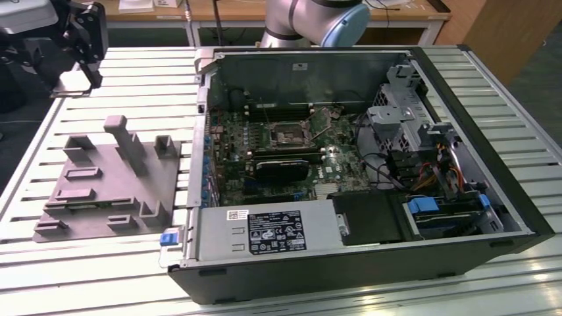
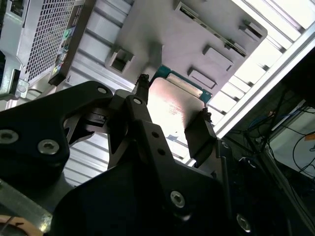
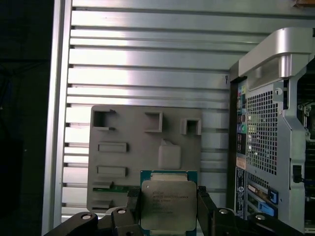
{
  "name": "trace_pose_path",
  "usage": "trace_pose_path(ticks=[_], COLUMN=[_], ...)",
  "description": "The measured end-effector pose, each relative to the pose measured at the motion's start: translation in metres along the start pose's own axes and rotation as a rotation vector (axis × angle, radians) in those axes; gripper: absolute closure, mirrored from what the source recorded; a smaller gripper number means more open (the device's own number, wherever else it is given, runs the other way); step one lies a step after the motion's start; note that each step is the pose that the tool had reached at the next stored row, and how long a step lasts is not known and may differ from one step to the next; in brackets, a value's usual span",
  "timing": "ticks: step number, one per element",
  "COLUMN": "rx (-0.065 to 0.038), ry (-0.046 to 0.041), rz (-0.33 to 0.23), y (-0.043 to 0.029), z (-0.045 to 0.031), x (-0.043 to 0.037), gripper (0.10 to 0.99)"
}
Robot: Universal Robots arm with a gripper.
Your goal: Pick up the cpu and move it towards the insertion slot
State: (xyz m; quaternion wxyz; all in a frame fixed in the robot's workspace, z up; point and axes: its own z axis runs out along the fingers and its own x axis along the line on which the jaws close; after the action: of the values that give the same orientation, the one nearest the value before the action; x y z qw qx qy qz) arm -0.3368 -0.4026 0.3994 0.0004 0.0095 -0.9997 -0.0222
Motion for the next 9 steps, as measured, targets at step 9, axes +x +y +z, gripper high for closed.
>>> trace_pose_path(ticks=[9], rx=[0.0], ry=[0.0001], rz=[0.0], y=[-0.0001], z=[-0.0001], x=[-0.0041], gripper=[0.541])
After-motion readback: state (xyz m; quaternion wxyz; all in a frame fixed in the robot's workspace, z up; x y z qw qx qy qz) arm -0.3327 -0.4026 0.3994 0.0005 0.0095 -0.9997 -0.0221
